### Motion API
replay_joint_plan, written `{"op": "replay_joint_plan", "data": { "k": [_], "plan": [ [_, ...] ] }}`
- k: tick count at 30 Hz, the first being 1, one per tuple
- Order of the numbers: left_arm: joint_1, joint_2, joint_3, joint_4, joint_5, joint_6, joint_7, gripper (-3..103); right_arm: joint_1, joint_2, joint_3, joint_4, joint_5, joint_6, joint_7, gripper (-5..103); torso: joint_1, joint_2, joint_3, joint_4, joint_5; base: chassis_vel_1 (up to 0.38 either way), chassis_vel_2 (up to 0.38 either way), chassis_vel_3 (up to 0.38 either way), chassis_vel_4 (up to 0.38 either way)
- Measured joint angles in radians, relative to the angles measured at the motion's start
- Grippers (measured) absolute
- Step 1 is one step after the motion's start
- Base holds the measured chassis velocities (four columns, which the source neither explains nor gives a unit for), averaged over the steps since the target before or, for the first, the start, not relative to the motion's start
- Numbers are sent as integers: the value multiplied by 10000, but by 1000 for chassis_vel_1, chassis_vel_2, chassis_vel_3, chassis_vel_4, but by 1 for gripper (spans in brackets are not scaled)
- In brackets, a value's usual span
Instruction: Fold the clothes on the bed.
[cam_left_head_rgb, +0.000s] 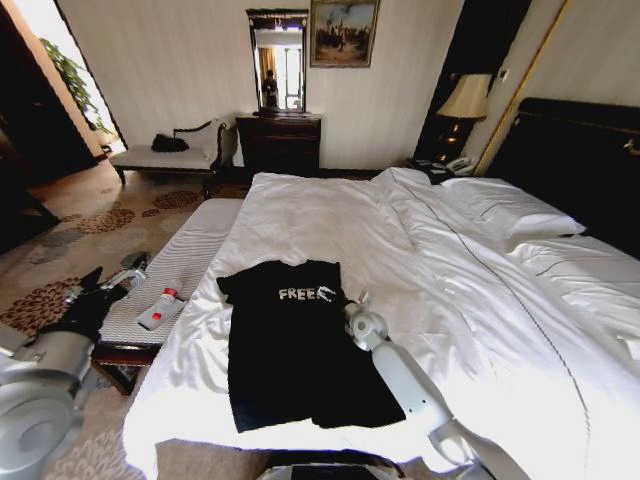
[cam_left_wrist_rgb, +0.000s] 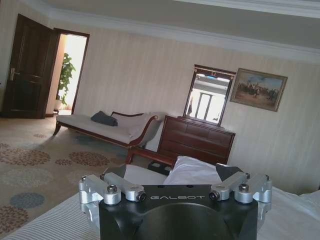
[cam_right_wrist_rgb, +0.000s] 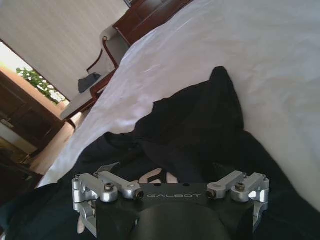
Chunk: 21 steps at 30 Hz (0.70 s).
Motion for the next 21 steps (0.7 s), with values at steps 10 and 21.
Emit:
{"op": "replay_joint_plan", "data": {
  "k": [10,21],
  "plan": [
    [116,-48,-25,1,104,10,-10,100,-91,15,-505,387,-433,287,-555,100,1,0,0,1,-2,0,0,0,0],
    [82,23,-100,1,79,11,-13,100,-941,-631,-967,2203,-389,140,-443,100,-1,0,-1,2,0,0,0,0,0]
  ]
}}
